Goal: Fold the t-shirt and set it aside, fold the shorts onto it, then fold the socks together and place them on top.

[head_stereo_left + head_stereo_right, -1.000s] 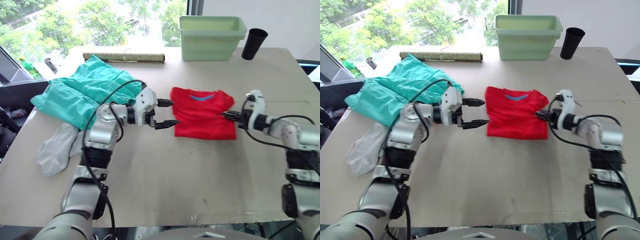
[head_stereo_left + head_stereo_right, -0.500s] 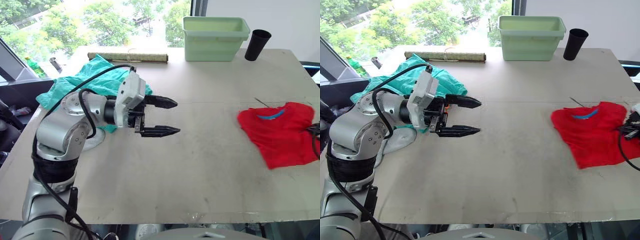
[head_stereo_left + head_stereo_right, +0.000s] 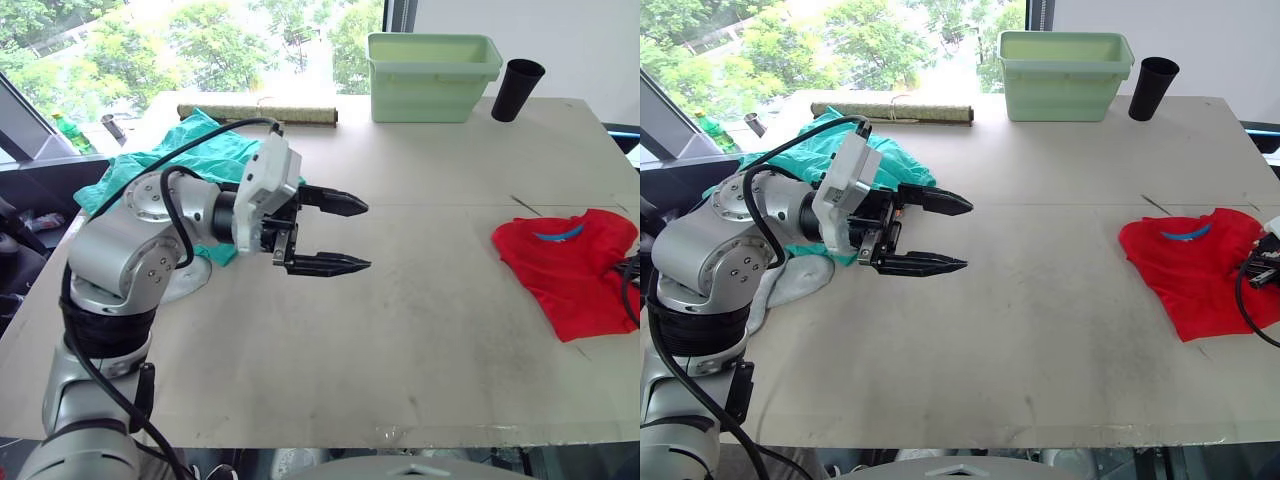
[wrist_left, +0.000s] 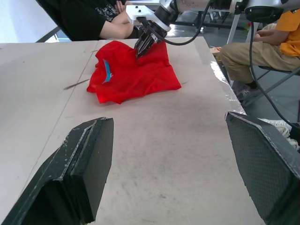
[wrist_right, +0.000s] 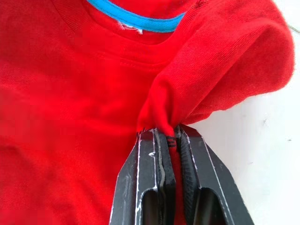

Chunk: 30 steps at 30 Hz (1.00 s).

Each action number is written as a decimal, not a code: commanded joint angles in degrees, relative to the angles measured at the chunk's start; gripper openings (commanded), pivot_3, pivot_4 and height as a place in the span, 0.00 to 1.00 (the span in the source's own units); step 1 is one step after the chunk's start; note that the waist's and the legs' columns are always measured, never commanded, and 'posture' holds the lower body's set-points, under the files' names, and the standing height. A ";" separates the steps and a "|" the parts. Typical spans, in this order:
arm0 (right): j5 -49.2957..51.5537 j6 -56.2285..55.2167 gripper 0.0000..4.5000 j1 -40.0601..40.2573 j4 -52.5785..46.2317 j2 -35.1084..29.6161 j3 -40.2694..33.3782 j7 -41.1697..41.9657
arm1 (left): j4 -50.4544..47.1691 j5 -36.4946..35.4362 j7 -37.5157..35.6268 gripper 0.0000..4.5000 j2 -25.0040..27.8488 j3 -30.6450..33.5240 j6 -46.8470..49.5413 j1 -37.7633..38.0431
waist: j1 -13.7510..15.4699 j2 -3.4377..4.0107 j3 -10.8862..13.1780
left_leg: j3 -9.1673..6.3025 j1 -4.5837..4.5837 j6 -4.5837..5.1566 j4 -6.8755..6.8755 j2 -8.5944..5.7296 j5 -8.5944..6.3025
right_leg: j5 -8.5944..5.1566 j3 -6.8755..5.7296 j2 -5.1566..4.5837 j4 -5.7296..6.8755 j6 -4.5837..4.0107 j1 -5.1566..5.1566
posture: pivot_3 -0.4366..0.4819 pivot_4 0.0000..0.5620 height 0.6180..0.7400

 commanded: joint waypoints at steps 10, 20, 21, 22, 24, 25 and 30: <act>0.20 -11.51 0.98 5.53 -5.12 0.37 -9.46 -5.52 | -2.68 -0.80 3.00 0.91 1.86 1.13 0.10 1.44 | 0.05 0.02 0.01 | -0.01 0.04 0.00 -0.01 0.00 0.00 | 0.00 0.00 0.00 -0.02 -0.01 0.05 | 0.48 0.27 0.97; 16.21 -12.43 0.98 8.77 -27.77 12.31 -18.81 -3.14 | 5.91 7.26 11.28 0.91 1.79 5.33 -7.59 8.62 | 0.06 0.01 0.02 | -0.03 0.20 -0.01 -0.11 0.04 -0.01 | 0.00 0.03 0.03 -0.08 0.00 0.20 | 0.48 0.27 0.97; 18.24 -11.32 0.98 8.93 -31.10 13.94 -18.09 -3.09 | 8.06 9.19 12.19 0.91 1.91 5.51 -9.48 9.27 | 0.09 0.04 0.04 | -0.03 0.19 0.00 -0.11 0.04 -0.01 | -0.01 0.03 0.02 -0.08 0.01 0.20 | 0.48 0.27 0.97; 20.04 -10.44 0.98 9.03 -34.18 15.53 -17.19 -3.12 | 10.25 11.05 13.07 0.91 2.03 5.68 -11.38 9.84 | 0.12 0.07 0.04 | -0.03 0.19 0.00 -0.12 0.03 -0.01 | 0.00 0.03 0.01 -0.09 0.00 0.19 | 0.48 0.27 0.97; 23.98 -7.53 0.98 9.46 -40.84 18.35 -14.62 -3.50 | 15.56 14.71 14.96 0.91 2.29 6.49 -15.55 10.90 | 0.09 0.06 0.05 | -0.04 0.20 -0.01 -0.17 0.03 -0.02 | 0.09 0.03 0.01 -0.12 -0.17 0.19 | 0.48 0.27 0.97; 25.53 -6.05 0.98 9.54 -43.81 19.47 -13.32 -4.11 | 18.11 16.29 15.40 0.91 2.66 6.88 -17.63 11.47 | 0.07 0.06 0.05 | -0.04 0.20 -0.01 -0.20 0.04 -0.02 | 0.10 0.03 0.01 -0.13 -0.18 0.17 | 0.48 0.27 0.97; 31.83 -0.06 0.98 8.87 -54.80 23.40 -7.32 -7.40 | 29.78 23.33 16.07 0.91 5.55 8.08 -28.42 13.32 | 0.23 0.05 0.05 | -0.05 0.06 -0.02 -0.27 0.05 -0.04 | 0.11 0.00 -0.01 -0.31 -0.21 0.06 | 0.48 0.27 0.97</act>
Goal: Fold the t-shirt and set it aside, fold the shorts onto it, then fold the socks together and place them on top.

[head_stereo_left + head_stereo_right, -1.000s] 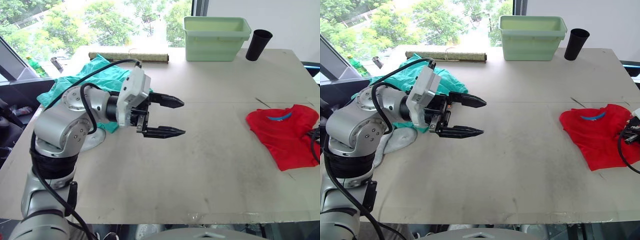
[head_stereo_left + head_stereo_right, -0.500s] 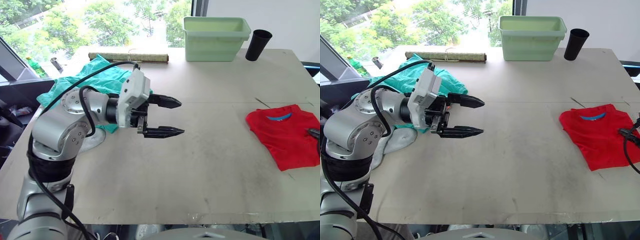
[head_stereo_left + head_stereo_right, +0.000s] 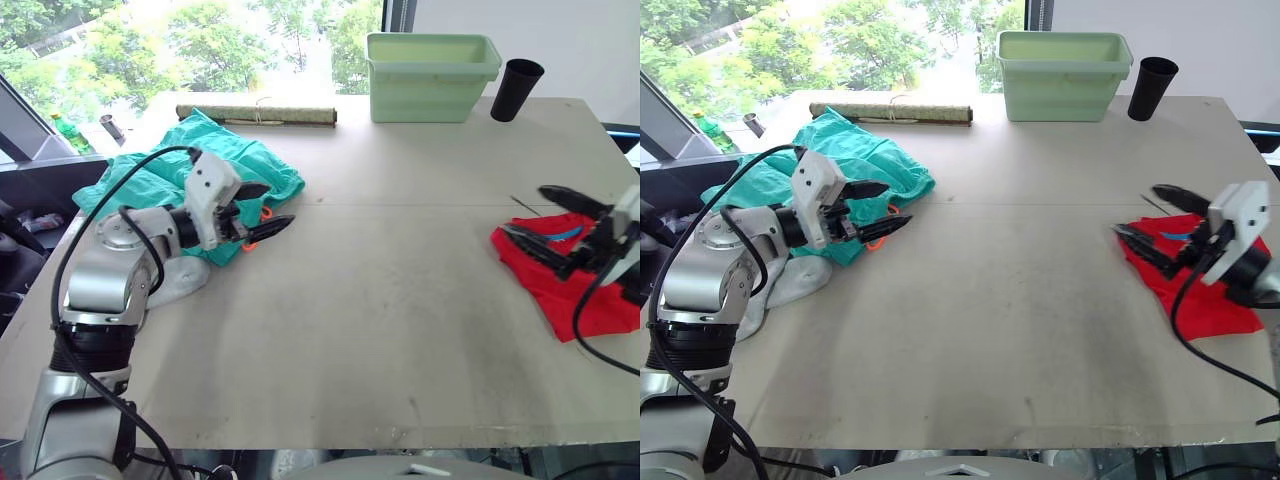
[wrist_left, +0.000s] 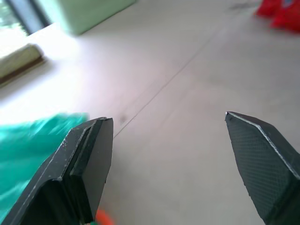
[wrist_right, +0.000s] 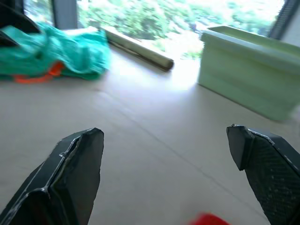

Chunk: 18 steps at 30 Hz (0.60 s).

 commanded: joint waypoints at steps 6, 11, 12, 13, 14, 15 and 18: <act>6.39 4.68 0.98 -0.22 -11.22 2.75 5.48 -3.31 | 16.83 8.02 1.34 0.91 4.48 3.62 -14.12 -0.46 | 0.57 -0.04 0.00 | -0.07 -0.13 -0.18 -0.06 -0.05 -0.12 | 0.01 -0.12 -0.12 -0.13 -0.01 -0.08 | 0.48 0.27 0.97; 5.18 2.92 0.98 2.30 -9.95 2.05 4.52 -1.22 | 20.18 5.86 -3.42 0.91 7.15 6.25 -15.02 1.20 | 0.92 -0.16 0.00 | -0.07 -0.20 -0.21 -0.05 -0.06 -0.14 | 0.01 -0.19 -0.19 -0.13 -0.01 -0.21 | 0.48 0.27 0.97; 4.92 2.63 0.98 2.65 -9.81 1.92 4.43 -0.93 | 20.33 5.06 -5.37 0.91 7.90 6.52 -14.41 1.46 | 0.83 -0.20 0.01 | -0.07 -0.20 -0.20 -0.06 -0.06 -0.14 | 0.01 -0.20 -0.19 -0.13 -0.01 -0.22 | 0.48 0.27 0.97; 4.72 2.38 0.98 2.92 -9.72 1.88 4.39 -0.71 | 20.24 4.09 -7.66 0.91 8.60 6.67 -13.47 1.80 | 0.81 -0.21 0.01 | -0.07 -0.20 -0.20 -0.06 -0.06 -0.13 | 0.01 -0.22 -0.18 -0.12 -0.01 -0.22 | 0.48 0.27 0.97; 4.58 2.20 0.98 2.96 -9.64 1.91 4.53 -0.63 | 20.24 3.34 -9.50 0.91 9.00 6.70 -12.62 1.92 | 0.78 -0.20 0.02 | -0.07 -0.20 -0.20 -0.06 -0.05 -0.13 | 0.01 -0.23 -0.18 -0.12 -0.01 -0.23 | 0.48 0.27 0.97; 4.59 2.13 0.98 3.02 -9.67 1.98 4.61 -0.62 | 20.19 2.48 -11.52 0.91 9.50 6.69 -11.34 2.15 | 0.76 -0.18 0.02 | -0.07 -0.20 -0.21 -0.07 -0.05 -0.14 | 0.01 -0.23 -0.19 -0.11 -0.01 -0.23 | 0.48 0.27 0.97; 4.97 2.00 0.98 3.04 -10.01 2.22 5.00 -0.45 | 21.90 2.10 -16.35 0.91 11.54 5.29 -7.20 2.21 | 0.73 -0.18 0.01 | -0.07 -0.18 -0.22 -0.06 -0.05 -0.14 | 0.01 -0.24 -0.19 -0.11 0.00 -0.22 | 0.48 0.27 0.97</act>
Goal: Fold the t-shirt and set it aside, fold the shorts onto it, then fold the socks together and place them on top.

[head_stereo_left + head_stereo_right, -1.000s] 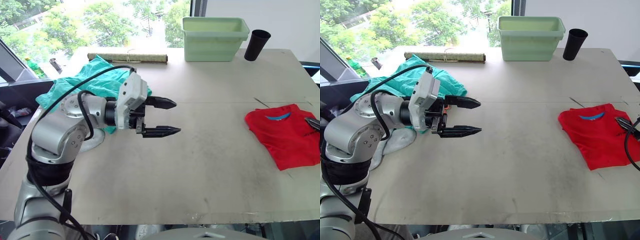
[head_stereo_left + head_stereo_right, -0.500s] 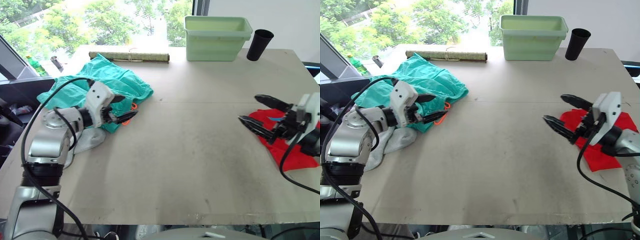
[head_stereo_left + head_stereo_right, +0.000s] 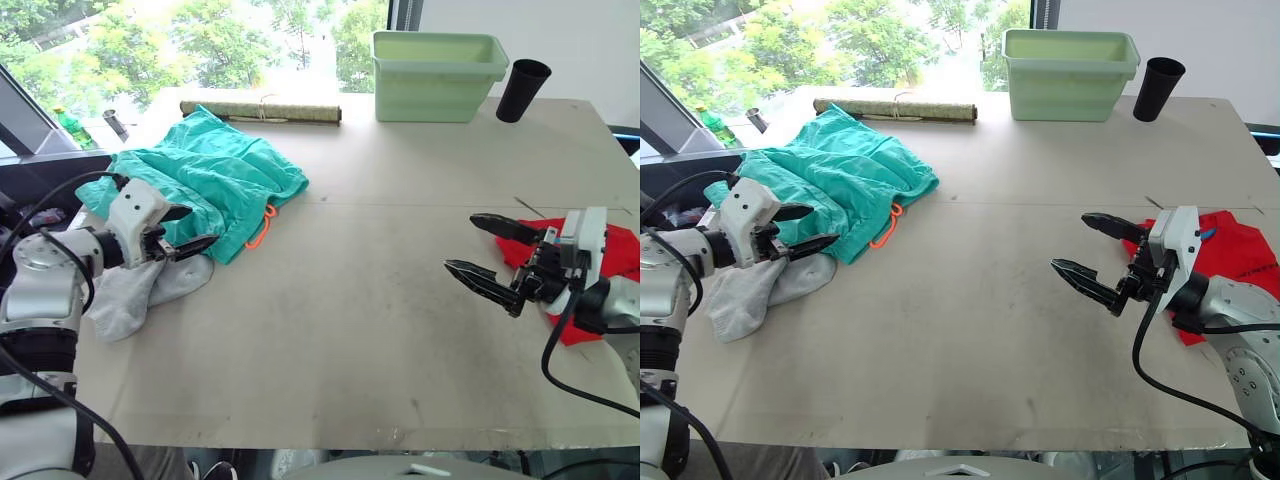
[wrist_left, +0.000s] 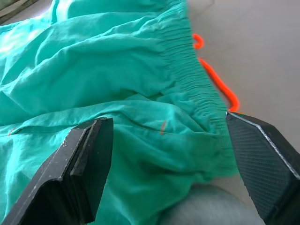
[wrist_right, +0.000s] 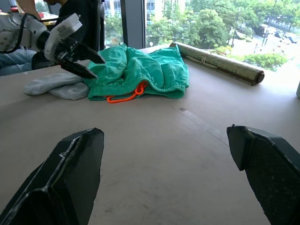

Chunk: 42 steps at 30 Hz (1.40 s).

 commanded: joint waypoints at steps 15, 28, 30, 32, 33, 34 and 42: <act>-1.22 -2.78 1.00 0.65 -1.64 0.34 0.43 1.42 | 22.94 14.53 -9.70 0.72 -5.83 -15.01 -15.16 -15.20 | -0.04 -0.14 -0.07 | -0.01 -0.09 0.30 0.11 -0.04 0.11 | 0.01 -0.07 0.01 0.06 0.01 0.01 | 0.48 0.27 0.97; -1.91 -3.94 1.00 2.60 -1.97 0.59 -1.62 -0.54 | -9.77 4.84 -11.48 0.01 -16.71 -17.19 15.08 -20.11 | 0.47 -0.17 -0.06 | -0.05 -0.18 0.41 0.35 -0.07 0.07 | 0.02 -0.08 -0.03 0.08 0.02 0.14 | 0.48 0.27 0.97; -2.07 -4.10 1.00 2.93 -1.75 0.56 -1.95 -0.68 | -15.38 3.96 -7.83 0.01 -20.72 -18.34 21.59 -20.89 | 0.27 -0.18 -0.06 | -0.09 -0.15 0.44 0.40 -0.08 0.05 | 0.01 -0.08 -0.02 0.07 0.03 0.24 | 0.48 0.27 0.97; -2.35 -4.27 1.00 3.49 -1.08 0.19 -2.69 -0.60 | -18.76 3.82 -4.88 0.01 -24.83 -20.59 25.50 -21.76 | 0.06 -0.17 -0.06 | -0.09 -0.09 0.44 0.40 -0.07 0.05 | 0.02 -0.07 0.06 0.08 0.04 0.27 | 0.48 0.27 0.97; -2.75 -4.34 1.00 3.79 -0.65 -0.16 -3.00 -0.55 | -19.51 4.13 -3.29 0.01 -27.00 -21.87 26.93 -22.13 | 0.08 -0.17 -0.06 | -0.08 -0.07 0.44 0.40 -0.05 0.05 | 0.02 -0.05 0.10 0.09 0.04 0.28 | 0.48 0.27 0.97; -3.29 -4.41 1.00 4.18 -0.19 -0.68 -3.35 -0.36 | -19.90 4.79 -1.53 0.01 -29.37 -23.46 27.97 -22.31 | 0.20 -0.15 -0.06 | -0.08 -0.04 0.43 0.40 -0.03 0.06 | 0.01 -0.04 0.17 0.10 0.04 0.31 | 0.48 0.27 0.97; -6.07 -3.75 1.00 8.15 2.06 -3.34 -6.26 0.21 | -13.69 11.36 6.82 0.21 -42.71 -34.27 21.31 -22.11 | 0.40 -0.15 -0.06 | -0.09 -0.04 0.42 0.43 -0.03 0.07 | 0.01 0.00 0.24 0.09 0.05 0.34 | 0.48 0.27 0.97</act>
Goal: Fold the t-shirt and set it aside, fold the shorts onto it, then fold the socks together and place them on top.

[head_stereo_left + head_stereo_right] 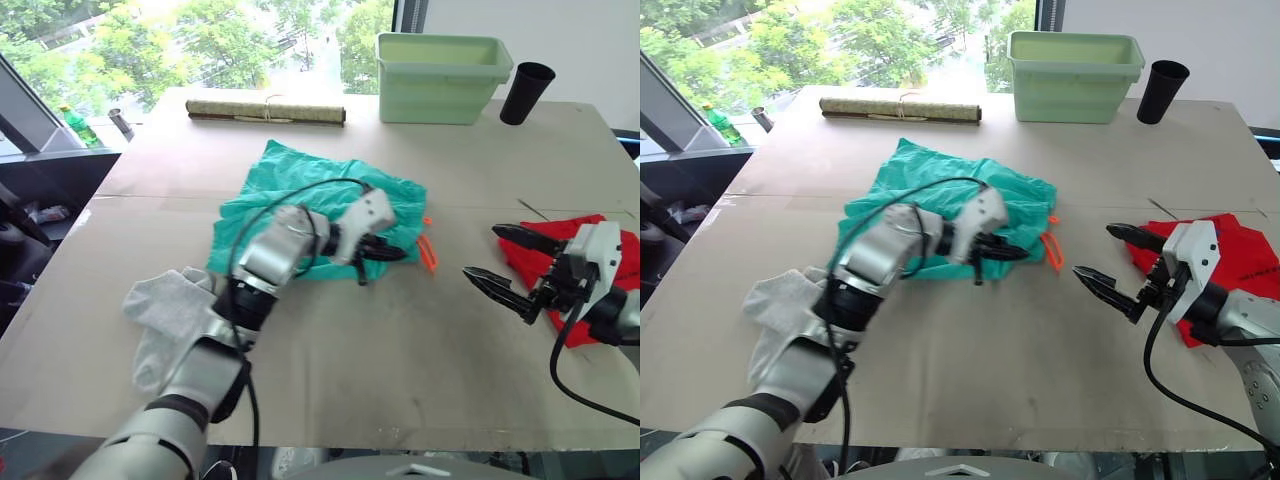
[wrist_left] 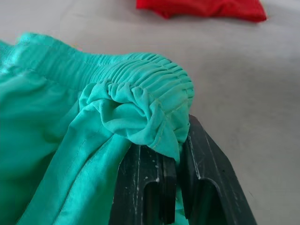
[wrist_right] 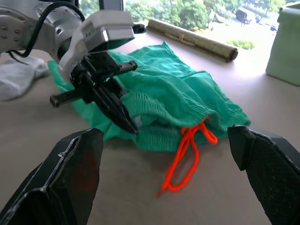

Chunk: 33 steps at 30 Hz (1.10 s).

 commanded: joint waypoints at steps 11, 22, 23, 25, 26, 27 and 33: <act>-1.10 7.10 1.00 1.44 -1.56 0.39 2.29 -6.01 | -10.09 -5.04 0.11 0.98 -2.60 1.80 -2.80 4.28 | -0.17 0.05 -0.02 | -0.03 0.03 -0.01 -0.02 0.06 0.00 | 0.00 0.01 -0.03 0.00 -0.02 0.00 | 0.48 0.27 0.97; 5.95 17.58 1.00 -8.87 10.29 9.73 7.74 -8.55 | -17.19 -11.23 1.67 0.98 6.48 13.57 -4.49 7.43 | -0.09 0.15 -0.02 | -0.06 0.01 -0.02 -0.03 -0.04 0.00 | 0.01 -0.02 -0.11 -0.06 -0.02 0.03 | 0.48 0.27 0.97; 6.02 18.25 1.00 -9.70 11.44 10.04 7.81 -8.92 | -16.40 -11.01 3.13 0.98 6.90 15.06 -4.99 7.10 | -0.17 0.15 -0.02 | -0.06 0.01 -0.02 -0.02 -0.04 0.00 | 0.02 -0.02 -0.11 -0.06 -0.02 0.04 | 0.48 0.27 0.97; 5.52 18.66 1.00 -10.74 13.60 10.28 7.77 -9.11 | -14.40 -11.03 6.10 0.98 8.02 18.52 -5.22 6.13 | -0.21 0.15 -0.02 | -0.06 0.03 -0.02 -0.03 -0.03 0.01 | 0.02 -0.02 -0.10 -0.03 -0.02 0.03 | 0.48 0.27 0.97; 5.14 18.82 1.00 -10.90 14.43 10.10 7.81 -8.96 | -13.64 -11.32 6.64 0.98 9.10 20.03 -5.21 5.96 | -0.21 0.15 -0.02 | -0.06 0.05 -0.02 -0.03 -0.01 0.01 | 0.02 -0.02 -0.08 -0.01 -0.01 0.03 | 0.48 0.27 0.97; 4.95 18.94 1.00 -10.96 14.90 9.93 7.86 -8.77 | -13.20 -11.62 6.86 0.98 9.85 20.85 -5.22 5.91 | -0.23 0.16 -0.02 | -0.06 0.05 -0.03 -0.04 0.01 0.01 | 0.02 -0.04 -0.05 0.00 -0.02 0.03 | 0.48 0.27 0.97; 5.76 20.28 1.00 -10.21 16.27 9.53 7.46 -7.61 | -14.48 -14.26 1.92 0.98 20.50 26.13 -3.63 12.20 | -0.46 0.18 -0.03 | -0.05 0.05 -0.04 -0.10 0.02 0.01 | 0.02 -0.04 -0.03 -0.03 -0.01 0.01 | 0.48 0.27 0.97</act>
